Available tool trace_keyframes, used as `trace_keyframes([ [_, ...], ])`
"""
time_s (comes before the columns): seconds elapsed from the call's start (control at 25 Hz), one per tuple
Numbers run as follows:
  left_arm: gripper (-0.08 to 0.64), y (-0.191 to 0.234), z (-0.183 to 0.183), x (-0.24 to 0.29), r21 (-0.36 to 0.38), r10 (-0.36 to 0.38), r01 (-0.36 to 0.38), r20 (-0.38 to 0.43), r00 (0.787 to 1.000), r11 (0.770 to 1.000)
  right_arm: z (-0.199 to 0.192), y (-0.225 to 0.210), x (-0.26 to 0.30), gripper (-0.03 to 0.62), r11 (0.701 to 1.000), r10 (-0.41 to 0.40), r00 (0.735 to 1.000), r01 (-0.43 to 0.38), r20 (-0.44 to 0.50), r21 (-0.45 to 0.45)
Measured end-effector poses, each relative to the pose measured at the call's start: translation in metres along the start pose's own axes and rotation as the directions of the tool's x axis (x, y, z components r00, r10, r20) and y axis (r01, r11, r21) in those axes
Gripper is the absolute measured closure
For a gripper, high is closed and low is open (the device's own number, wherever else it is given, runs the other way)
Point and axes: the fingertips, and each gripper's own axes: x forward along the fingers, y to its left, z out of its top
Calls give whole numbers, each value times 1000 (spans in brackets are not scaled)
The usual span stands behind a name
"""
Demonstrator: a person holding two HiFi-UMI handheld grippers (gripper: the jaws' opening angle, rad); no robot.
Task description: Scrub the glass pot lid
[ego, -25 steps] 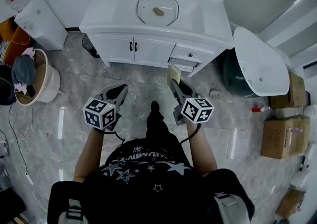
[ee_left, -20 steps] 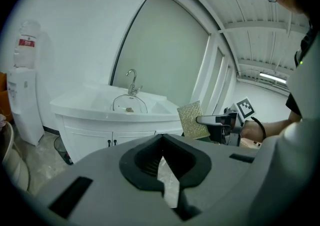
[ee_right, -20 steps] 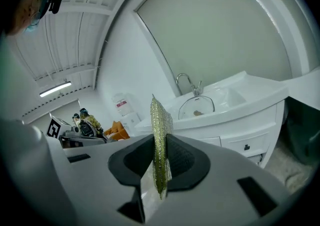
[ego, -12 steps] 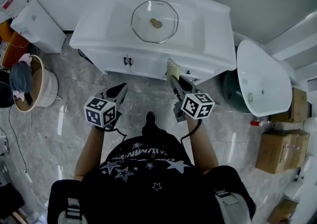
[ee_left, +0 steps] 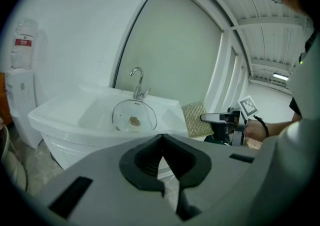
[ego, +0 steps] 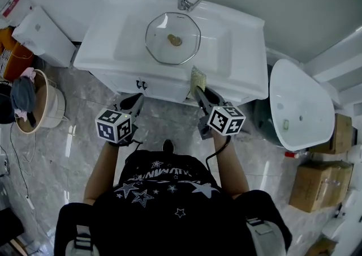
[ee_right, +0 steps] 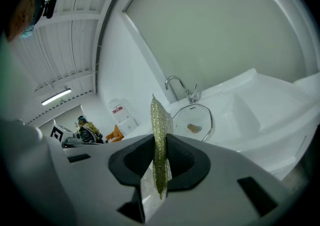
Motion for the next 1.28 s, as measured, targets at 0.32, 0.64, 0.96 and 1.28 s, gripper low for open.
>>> trace_keyframes([
  [0.32,552,14,16,19,2,16,-16,-16,1000,1000,8,-18,25,523,999,-11,1000,11,-16,36],
  [0.64,552,66,36,67,-2,-13,13,-45,999,1000,29,-56,56,523,994,-100,995,100,-2,54],
  [0.96,552,128,95,133,-6,-87,86,-42,995,996,86,-100,127,523,975,-210,977,207,45,75],
  [1.28,552,200,134,176,-29,-90,88,-73,993,996,107,-118,212,523,961,-269,962,264,-52,-85],
])
